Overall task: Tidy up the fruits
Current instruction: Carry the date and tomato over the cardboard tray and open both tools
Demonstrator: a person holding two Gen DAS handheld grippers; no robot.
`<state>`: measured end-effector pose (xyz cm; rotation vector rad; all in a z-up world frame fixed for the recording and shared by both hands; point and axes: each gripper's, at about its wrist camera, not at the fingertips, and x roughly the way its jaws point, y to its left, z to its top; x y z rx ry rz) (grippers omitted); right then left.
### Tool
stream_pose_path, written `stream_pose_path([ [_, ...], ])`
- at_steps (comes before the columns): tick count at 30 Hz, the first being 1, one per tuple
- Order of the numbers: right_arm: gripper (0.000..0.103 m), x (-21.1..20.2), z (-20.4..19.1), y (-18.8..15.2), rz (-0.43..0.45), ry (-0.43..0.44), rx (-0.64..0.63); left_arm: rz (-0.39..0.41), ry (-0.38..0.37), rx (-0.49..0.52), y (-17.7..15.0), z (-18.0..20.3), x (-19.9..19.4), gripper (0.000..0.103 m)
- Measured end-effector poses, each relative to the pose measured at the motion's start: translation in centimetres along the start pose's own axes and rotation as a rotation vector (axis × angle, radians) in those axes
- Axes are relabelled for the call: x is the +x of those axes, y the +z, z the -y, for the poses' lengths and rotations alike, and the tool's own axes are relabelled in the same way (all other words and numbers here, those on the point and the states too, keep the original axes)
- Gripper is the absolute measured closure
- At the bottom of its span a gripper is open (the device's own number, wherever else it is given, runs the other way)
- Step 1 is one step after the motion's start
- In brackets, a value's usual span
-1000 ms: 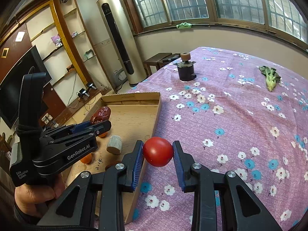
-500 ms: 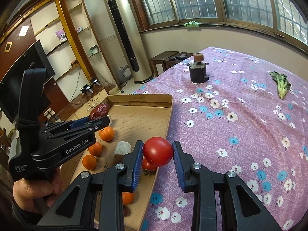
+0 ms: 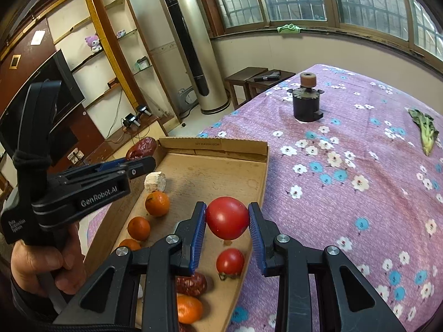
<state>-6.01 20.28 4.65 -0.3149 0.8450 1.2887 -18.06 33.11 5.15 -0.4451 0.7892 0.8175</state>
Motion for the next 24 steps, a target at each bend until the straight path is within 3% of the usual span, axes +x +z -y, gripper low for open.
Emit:
stream_pose_path([
  [12, 0.072, 4.4, -0.8, 2.3, -0.077, 0.01, -0.073, -0.098, 0.009, 0.011, 2.5, -0.1, 4.8, 0.075],
  [24, 0.072, 8.7, -1.6, 1.3, -0.181, 0.005, -0.132, -0.201, 0.021, 0.099, 1.5, 2.3, 8.7, 0.075],
])
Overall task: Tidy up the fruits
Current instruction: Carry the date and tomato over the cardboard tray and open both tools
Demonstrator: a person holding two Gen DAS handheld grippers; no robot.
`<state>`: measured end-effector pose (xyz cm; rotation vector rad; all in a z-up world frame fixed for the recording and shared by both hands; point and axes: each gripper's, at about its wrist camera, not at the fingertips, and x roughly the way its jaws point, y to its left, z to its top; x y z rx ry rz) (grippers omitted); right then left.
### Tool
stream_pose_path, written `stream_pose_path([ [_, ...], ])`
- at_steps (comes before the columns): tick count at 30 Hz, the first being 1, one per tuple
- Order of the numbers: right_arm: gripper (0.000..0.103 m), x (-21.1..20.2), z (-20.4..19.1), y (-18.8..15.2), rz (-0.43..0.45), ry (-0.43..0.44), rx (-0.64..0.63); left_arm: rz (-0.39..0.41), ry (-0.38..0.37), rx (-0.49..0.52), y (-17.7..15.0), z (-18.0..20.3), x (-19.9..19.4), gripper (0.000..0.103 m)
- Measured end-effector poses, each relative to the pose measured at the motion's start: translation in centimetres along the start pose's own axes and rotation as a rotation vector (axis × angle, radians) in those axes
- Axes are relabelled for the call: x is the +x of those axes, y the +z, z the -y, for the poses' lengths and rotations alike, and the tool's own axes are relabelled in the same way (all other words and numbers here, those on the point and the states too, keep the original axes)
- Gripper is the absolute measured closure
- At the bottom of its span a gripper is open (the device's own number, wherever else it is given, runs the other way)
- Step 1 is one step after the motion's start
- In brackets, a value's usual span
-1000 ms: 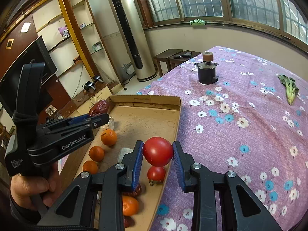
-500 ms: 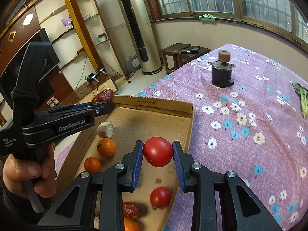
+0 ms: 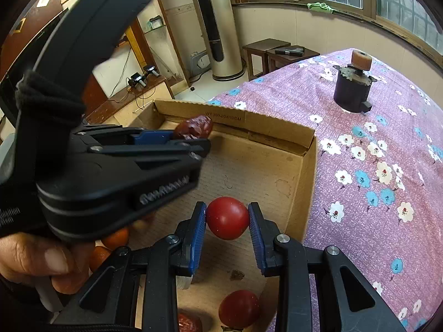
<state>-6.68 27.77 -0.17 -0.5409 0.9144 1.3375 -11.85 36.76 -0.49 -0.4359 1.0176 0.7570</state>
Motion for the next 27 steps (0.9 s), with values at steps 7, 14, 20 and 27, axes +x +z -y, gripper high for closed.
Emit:
stream_pose_path([
  [7, 0.072, 0.8, -0.1, -0.4, -0.028, -0.012, -0.007, -0.013, 0.037, 0.019, -0.2, 0.3, 0.5, 0.074],
  [14, 0.07, 1.0, 0.1, -0.5, -0.036, -0.005, 0.006, -0.025, 0.076, 0.023, -0.2, 0.4, 0.4, 0.074],
  [20, 0.056, 0.0, 0.3, -0.9, -0.016, -0.001, 0.016, -0.014, 0.084, 0.02, -0.7, 0.3, -0.4, 0.061],
  [27, 0.056, -1.5, 0.0, -1.4, 0.007, -0.004, 0.019, 0.024, 0.084, 0.014, -1.4, 0.3, -2.2, 0.056],
])
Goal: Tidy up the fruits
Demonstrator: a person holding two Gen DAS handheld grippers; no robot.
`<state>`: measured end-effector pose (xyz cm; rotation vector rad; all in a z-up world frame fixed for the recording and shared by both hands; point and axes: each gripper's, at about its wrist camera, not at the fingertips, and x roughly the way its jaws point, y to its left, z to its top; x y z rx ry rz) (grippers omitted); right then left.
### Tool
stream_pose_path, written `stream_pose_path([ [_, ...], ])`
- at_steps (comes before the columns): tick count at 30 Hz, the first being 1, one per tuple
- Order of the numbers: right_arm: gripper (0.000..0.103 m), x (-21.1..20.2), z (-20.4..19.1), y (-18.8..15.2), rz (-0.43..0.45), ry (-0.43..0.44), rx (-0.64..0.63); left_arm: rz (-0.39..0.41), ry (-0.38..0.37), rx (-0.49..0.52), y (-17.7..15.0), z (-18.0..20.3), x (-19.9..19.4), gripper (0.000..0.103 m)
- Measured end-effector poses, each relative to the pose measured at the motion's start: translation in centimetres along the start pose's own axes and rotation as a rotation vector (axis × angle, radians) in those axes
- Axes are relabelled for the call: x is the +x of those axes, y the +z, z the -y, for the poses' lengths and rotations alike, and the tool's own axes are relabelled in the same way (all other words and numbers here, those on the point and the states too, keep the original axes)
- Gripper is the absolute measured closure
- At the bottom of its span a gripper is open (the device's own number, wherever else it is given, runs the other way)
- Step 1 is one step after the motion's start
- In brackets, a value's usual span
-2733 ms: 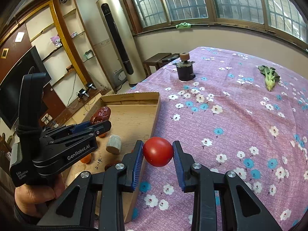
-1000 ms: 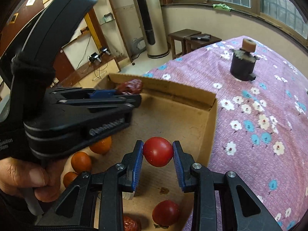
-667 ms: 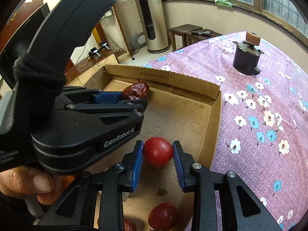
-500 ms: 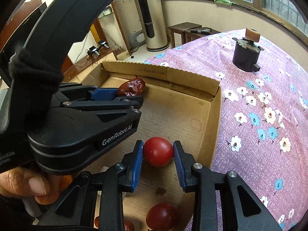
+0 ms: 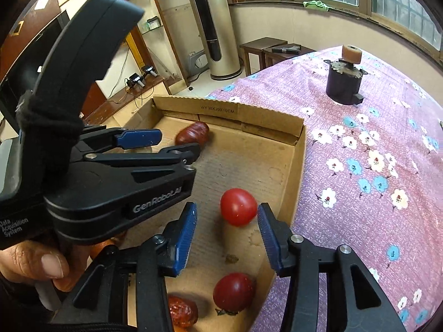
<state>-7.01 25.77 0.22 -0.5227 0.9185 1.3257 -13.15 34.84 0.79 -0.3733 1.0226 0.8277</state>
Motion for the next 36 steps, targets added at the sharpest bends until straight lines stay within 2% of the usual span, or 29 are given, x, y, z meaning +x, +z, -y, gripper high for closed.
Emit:
stream_pose_path([
  [17, 0.056, -2.5, -0.5, -1.6, 0.02, 0.0, -0.009, 0.065, -0.032, -0.029, -2.0, 0.0, -3.4, 0.056],
  [19, 0.056, -2.8, -0.6, -1.9, 0.021, 0.002, -0.012, 0.078, -0.044, -0.035, -2.5, -0.1, -4.1, 0.054],
  [21, 0.056, -3.2, -0.7, -2.2, 0.022, 0.011, -0.022, 0.102, -0.05, -0.036, -3.0, -0.1, -5.0, 0.043],
  [25, 0.047, -3.7, -1.1, -2.7, 0.035, 0.031, -0.06, 0.145, -0.051, -0.025, -4.2, -0.2, -6.8, 0.04],
  [29, 0.046, -4.3, -1.4, -3.2, 0.04, 0.039, -0.085, 0.152, -0.057, -0.025, -5.2, -0.6, -7.7, 0.04],
  [33, 0.038, -5.2, -1.7, -3.9, 0.058, 0.043, -0.12, 0.155, -0.059, -0.02, -6.4, -0.8, -8.3, 0.04],
  [36, 0.038, -5.7, -1.9, -4.5, 0.065, 0.044, -0.152, 0.16, -0.057, -0.017, -7.2, -0.9, -8.8, 0.04],
])
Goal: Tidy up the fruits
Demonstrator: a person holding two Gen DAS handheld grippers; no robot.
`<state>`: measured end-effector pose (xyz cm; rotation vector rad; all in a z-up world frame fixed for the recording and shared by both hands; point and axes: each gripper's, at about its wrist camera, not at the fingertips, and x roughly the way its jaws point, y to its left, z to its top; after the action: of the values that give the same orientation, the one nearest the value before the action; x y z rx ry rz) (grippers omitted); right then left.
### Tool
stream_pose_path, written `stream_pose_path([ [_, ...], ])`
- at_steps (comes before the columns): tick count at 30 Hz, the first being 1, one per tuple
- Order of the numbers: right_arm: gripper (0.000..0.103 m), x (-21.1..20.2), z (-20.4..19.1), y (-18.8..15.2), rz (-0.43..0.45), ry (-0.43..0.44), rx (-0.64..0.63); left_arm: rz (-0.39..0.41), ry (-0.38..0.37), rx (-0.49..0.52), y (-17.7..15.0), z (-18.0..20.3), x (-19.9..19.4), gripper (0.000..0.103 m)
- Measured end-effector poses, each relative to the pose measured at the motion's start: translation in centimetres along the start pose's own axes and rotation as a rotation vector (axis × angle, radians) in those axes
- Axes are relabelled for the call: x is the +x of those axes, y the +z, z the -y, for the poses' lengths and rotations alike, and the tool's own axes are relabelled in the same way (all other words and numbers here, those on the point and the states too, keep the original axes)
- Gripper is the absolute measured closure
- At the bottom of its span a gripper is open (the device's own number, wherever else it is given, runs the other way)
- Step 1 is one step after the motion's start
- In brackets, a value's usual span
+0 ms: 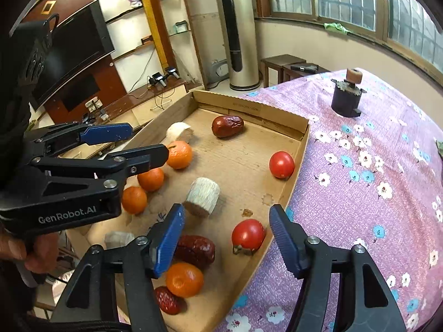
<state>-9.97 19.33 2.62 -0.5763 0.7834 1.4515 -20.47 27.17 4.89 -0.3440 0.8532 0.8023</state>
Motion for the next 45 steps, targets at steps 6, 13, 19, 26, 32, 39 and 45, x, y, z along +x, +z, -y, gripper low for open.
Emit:
stream_pose_path([
  [6, 0.036, -1.0, -0.7, -0.9, 0.011, 0.009, -0.048, 0.015, -0.002, 0.015, -1.3, 0.1, -1.2, 0.038],
  [13, 0.032, -2.3, -1.4, -2.0, 0.024, 0.031, -0.107, 0.06, 0.017, 0.049, -3.0, 0.5, -3.4, 0.026],
  [19, 0.025, -3.3, -1.8, -2.9, 0.032, 0.053, -0.141, 0.078, 0.015, 0.05, -4.5, 0.3, -4.7, 0.025],
  [26, 0.02, -4.2, -2.7, -4.0, 0.031, 0.078, -0.196, 0.09, 0.013, 0.067, -5.8, 0.4, -5.4, 0.022],
  [32, 0.018, -4.7, -3.5, -5.0, 0.027, 0.104, -0.236, 0.081, 0.003, 0.086, -7.4, 0.6, -5.8, 0.022],
  [39, 0.017, -5.2, -3.7, -6.4, 0.047, 0.155, -0.258, 0.107, 0.014, 0.098, -8.9, 0.9, -6.4, 0.022],
  [45, 0.016, -5.5, -3.1, -7.5, 0.065, 0.176, -0.246, 0.13, 0.008, 0.088, -9.4, 1.0, -6.8, 0.022],
])
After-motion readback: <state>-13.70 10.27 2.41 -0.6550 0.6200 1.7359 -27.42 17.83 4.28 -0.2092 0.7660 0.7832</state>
